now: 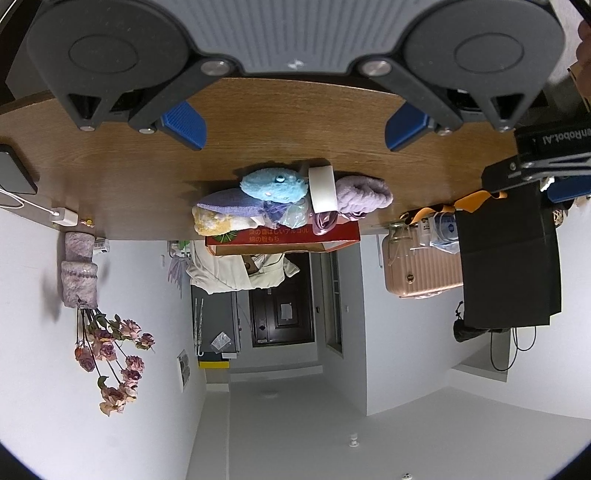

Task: Organize soft objects

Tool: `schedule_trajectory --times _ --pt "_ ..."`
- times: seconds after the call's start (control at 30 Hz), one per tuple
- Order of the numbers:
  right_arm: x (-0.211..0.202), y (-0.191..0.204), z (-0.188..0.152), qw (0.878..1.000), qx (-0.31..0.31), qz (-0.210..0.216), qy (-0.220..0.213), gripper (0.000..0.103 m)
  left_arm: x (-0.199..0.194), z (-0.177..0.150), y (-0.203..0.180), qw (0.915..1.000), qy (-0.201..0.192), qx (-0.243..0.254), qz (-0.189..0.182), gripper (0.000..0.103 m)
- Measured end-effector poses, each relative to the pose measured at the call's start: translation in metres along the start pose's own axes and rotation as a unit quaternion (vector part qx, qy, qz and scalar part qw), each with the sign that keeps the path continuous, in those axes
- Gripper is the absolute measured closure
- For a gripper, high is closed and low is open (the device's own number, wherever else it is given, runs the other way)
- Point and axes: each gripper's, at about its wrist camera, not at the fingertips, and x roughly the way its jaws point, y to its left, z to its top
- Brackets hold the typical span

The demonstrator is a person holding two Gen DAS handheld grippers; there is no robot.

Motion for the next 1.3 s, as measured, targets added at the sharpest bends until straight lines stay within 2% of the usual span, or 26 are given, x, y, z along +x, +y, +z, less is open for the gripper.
schedule_trajectory --times 0.2,0.43,0.7,0.8,0.93,1.07,1.17,1.23,1.27,1.3 --pt "0.001 0.000 0.000 1.000 0.000 0.000 0.001 0.000 0.002 0.001 0.000 1.0000 0.000 0.001 -0.001 0.000" --pt "0.009 0.001 0.008 1.000 0.000 0.000 0.002 0.000 0.012 0.005 0.009 0.9995 0.022 -0.019 -0.014 0.000" --pt "0.027 0.007 0.022 1.000 -0.013 0.018 0.009 0.000 0.021 0.014 0.009 1.0000 -0.003 -0.007 0.000 0.000" --pt "0.039 0.005 0.028 1.000 -0.013 0.024 0.014 0.000 0.036 0.018 0.010 0.9999 0.002 -0.012 0.003 0.000" --pt "0.065 0.000 0.034 0.999 0.000 0.030 0.042 0.000 0.061 0.022 0.017 0.9990 -0.004 -0.045 0.005 0.000" --pt "0.091 -0.006 0.046 0.994 0.051 0.074 0.065 0.002 0.106 0.032 0.029 0.9977 0.050 -0.044 -0.012 0.000" --pt "0.122 -0.002 0.053 0.984 0.085 0.122 0.098 0.018 0.143 0.037 0.041 0.9945 0.088 -0.053 -0.020 0.000" --pt "0.146 0.006 0.053 0.976 0.098 0.149 0.123 0.034 0.174 0.039 0.051 0.9905 0.114 -0.064 -0.044 0.000" --pt "0.158 0.010 0.053 0.973 0.105 0.159 0.133 0.038 0.189 0.040 0.055 0.9874 0.128 -0.071 -0.059 0.003" --pt "0.170 0.015 0.053 0.969 0.110 0.169 0.142 0.044 0.204 0.040 0.059 0.9838 0.143 -0.080 -0.072 0.012"
